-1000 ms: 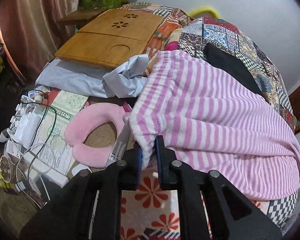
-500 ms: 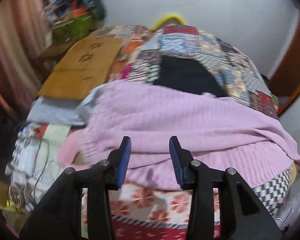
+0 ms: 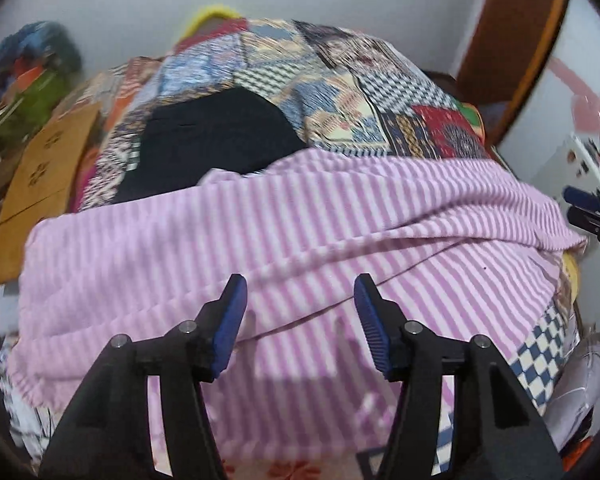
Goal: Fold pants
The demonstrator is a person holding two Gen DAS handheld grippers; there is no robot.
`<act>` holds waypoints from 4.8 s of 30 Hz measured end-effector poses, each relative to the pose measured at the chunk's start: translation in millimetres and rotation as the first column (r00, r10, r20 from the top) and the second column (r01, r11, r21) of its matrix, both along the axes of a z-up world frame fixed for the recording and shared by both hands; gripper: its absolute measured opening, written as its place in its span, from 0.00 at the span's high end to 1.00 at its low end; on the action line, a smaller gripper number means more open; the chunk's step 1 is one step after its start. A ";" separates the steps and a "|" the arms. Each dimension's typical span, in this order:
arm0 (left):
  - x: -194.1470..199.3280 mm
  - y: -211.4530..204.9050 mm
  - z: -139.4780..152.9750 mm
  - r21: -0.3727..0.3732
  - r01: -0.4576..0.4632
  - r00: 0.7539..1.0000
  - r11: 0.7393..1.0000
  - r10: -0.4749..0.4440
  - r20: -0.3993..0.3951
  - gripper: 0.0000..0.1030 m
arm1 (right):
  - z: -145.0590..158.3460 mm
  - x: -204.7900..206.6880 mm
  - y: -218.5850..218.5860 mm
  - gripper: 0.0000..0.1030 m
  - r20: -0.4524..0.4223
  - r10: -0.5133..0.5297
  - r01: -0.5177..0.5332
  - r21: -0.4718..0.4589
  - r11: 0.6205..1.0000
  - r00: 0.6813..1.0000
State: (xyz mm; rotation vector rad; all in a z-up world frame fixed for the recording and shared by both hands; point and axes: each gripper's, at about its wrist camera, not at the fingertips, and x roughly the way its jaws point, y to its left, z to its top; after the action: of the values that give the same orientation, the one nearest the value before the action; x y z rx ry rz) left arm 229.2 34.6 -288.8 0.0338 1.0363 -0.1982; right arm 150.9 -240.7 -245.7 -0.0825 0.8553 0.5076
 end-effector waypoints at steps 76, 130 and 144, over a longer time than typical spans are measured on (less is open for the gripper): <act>27.2 -85.3 53.7 -0.056 0.046 0.998 0.997 -0.043 0.050 0.59 | 0.0 5.1 -186.0 0.60 -0.004 -0.401 0.401 0.032 0.915 0.916; 87.2 -104.0 0.6 0.015 0.001 1.000 1.000 -0.001 -0.010 0.52 | -38.1 113.1 -232.7 0.87 0.012 -0.463 0.461 0.084 0.884 0.886; 69.3 -76.4 -1.4 0.002 -0.063 0.997 0.998 0.063 -0.035 0.52 | -68.0 96.4 -239.9 0.65 -0.124 -0.510 0.505 -0.071 0.860 0.851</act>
State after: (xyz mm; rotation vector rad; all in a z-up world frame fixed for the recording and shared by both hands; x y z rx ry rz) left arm 298.5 -41.9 -290.2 -0.0015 1.0705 -0.1412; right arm 247.3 -480.6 -313.7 0.1487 0.9805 -0.0042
